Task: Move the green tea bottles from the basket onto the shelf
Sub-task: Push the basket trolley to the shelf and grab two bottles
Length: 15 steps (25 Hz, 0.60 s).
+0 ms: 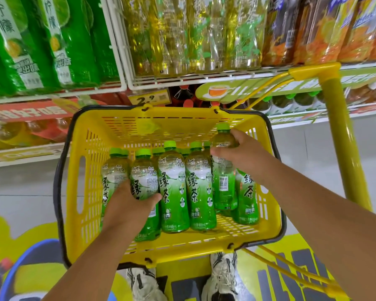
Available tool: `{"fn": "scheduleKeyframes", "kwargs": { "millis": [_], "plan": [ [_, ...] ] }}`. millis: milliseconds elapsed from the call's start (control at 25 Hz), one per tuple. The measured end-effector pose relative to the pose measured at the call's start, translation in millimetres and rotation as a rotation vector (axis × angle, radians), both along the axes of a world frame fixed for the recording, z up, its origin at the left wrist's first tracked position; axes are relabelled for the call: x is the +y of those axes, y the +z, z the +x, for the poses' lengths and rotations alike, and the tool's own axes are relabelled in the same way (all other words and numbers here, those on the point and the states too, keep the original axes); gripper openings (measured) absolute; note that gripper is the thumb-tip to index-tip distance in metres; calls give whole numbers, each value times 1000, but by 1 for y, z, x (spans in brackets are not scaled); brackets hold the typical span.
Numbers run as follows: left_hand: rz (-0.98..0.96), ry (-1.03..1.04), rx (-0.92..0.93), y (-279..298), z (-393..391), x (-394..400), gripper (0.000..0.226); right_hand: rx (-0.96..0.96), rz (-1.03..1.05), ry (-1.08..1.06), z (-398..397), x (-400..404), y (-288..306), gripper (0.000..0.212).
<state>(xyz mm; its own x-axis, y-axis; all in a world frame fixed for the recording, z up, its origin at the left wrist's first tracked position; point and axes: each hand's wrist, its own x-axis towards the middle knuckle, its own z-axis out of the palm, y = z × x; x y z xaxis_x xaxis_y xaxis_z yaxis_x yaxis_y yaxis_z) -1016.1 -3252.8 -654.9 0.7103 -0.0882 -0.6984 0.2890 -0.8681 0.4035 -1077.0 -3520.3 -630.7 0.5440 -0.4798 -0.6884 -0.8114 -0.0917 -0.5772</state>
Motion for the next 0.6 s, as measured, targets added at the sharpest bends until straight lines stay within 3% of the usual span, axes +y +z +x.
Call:
{"fn": "scheduleKeyframes", "kwargs": {
  "millis": [120,400,600],
  "plan": [
    [33,-9,-40,-2,0,2,94,-43,7,-40,-21,20,6,84],
    [-84,77,-114,6,-1,4,75,-135,132,-187,-54,48,-19,78],
    [-182,109,-146,19,5,14,90,-180,110,-239,-60,51,-12,73]
  ]
}}
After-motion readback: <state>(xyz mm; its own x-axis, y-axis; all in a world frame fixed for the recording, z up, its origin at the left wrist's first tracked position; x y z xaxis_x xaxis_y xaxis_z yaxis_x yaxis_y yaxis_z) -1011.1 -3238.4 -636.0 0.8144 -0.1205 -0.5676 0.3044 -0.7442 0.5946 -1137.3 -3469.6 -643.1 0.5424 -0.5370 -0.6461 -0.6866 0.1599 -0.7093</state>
